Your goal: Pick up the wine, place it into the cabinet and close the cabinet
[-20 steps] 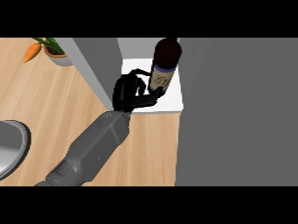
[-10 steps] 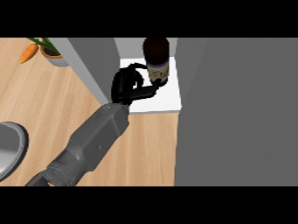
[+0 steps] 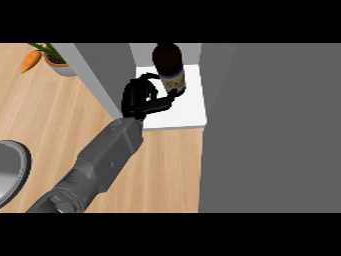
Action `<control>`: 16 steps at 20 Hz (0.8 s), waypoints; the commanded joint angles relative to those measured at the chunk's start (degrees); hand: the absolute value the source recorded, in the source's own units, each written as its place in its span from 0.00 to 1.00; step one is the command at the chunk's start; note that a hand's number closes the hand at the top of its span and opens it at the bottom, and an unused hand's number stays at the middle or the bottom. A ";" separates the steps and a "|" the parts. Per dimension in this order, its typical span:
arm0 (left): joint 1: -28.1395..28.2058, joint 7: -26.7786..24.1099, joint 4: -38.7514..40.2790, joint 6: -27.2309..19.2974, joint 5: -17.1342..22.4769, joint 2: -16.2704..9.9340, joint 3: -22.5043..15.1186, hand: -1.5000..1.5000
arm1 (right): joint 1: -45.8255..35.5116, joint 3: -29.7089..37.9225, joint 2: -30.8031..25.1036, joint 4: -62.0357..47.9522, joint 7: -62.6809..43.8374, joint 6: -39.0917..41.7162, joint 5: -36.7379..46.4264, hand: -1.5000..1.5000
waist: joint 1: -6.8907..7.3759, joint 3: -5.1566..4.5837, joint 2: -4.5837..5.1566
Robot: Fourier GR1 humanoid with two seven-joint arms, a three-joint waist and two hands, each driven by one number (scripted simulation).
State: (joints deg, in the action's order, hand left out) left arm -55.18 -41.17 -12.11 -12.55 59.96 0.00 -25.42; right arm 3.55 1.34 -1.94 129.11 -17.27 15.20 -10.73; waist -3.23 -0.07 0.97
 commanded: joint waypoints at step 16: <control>2.19 -11.53 -4.07 0.50 -3.50 0.01 2.13 0.00 | 3.54 1.40 -0.65 1.27 1.47 0.86 0.77 0.00 | 2.80 0.08 -1.05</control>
State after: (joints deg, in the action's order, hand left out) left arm -54.70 -49.56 -13.37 -9.44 56.85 0.12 -24.31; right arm 6.30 2.79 -2.65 130.49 -16.04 16.02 -10.69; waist -2.15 -0.62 1.19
